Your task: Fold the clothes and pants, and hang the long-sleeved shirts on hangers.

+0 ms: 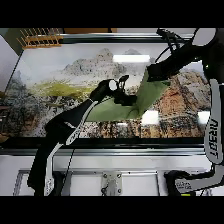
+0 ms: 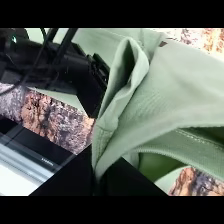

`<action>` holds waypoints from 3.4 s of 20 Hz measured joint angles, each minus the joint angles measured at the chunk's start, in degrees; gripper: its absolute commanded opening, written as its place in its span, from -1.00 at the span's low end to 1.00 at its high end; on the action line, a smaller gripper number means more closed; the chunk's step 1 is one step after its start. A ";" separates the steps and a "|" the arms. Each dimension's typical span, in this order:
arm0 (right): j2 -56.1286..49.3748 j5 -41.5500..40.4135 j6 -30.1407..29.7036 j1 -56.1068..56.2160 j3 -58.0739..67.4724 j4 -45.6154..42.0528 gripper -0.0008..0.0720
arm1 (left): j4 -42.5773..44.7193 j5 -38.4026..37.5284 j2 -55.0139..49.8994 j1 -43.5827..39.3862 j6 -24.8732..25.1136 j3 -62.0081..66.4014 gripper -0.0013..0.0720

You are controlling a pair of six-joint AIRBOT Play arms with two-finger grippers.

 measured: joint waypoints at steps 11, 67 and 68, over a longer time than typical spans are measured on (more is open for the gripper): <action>-3.08 -7.17 2.56 12.98 0.02 1.92 -0.94 | 4.17 -5.95 13.18 18.43 1.55 0.00 -0.94; 4.72 -43.87 -13.38 -27.58 -37.44 12.50 -0.94 | 12.98 -3.98 41.53 20.94 4.07 -28.59 -0.94; 5.99 -43.67 -11.82 -31.93 -37.35 11.15 -0.94 | 12.98 -4.00 41.53 20.94 4.04 -28.59 -0.93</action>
